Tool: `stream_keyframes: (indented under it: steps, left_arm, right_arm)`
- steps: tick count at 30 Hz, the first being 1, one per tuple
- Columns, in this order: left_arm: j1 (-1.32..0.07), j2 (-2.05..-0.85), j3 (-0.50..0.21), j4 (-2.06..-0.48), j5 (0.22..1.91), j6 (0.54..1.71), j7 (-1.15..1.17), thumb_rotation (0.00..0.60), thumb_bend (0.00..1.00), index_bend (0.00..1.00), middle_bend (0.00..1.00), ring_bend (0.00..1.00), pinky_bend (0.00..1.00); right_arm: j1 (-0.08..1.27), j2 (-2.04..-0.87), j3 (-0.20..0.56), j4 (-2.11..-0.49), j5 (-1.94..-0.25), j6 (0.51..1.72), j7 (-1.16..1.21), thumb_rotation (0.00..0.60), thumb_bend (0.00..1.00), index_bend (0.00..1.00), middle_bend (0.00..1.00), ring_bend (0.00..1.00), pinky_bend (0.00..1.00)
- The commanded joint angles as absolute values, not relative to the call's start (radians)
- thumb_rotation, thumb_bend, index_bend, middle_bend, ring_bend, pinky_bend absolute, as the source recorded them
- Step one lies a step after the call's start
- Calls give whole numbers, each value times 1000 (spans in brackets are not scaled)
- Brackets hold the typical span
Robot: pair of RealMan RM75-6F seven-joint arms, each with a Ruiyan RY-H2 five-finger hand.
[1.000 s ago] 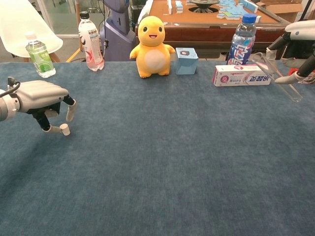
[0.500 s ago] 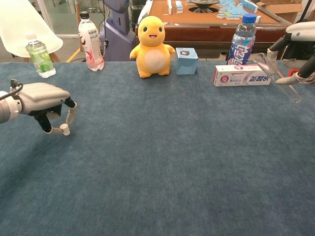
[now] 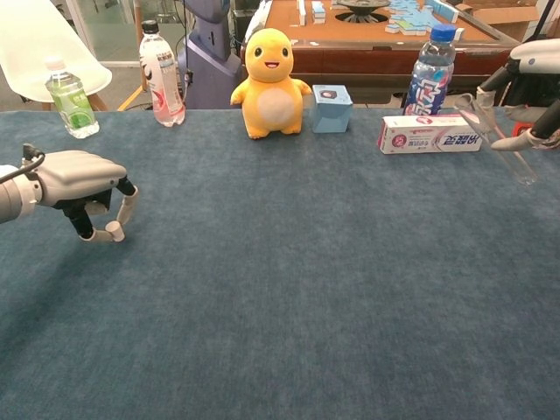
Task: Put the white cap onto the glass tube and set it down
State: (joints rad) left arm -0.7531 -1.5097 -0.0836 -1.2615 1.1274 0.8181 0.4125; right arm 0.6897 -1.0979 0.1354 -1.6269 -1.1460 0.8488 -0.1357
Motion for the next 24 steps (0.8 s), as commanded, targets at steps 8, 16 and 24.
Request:
stream_keyframes:
  steps: [8, 16, 24]
  left_arm:
    - [-744, -1477, -108, -1305, 1104, 804, 328, 600, 290, 548, 1000, 1000, 1000]
    - [-704, -1293, -169, -1512, 1096, 805, 141, 600, 290, 555, 1000, 1000, 1000]
    - [-669, -1112, -211, -1709, 1086, 849, 70, 600, 290, 558, 1000, 1000, 1000]
  right_arm:
    - [689, -1100, 134, -1634, -1148, 849, -143, 600, 628, 818, 906, 1000, 1000]
    - [707, -1166, 165, -1627, -1178, 868, -101, 600, 628, 828, 907, 1000, 1000]
    - [745, -1331, 210, -1533, -1249, 890, 38, 600, 644, 838, 911, 1000, 1000]
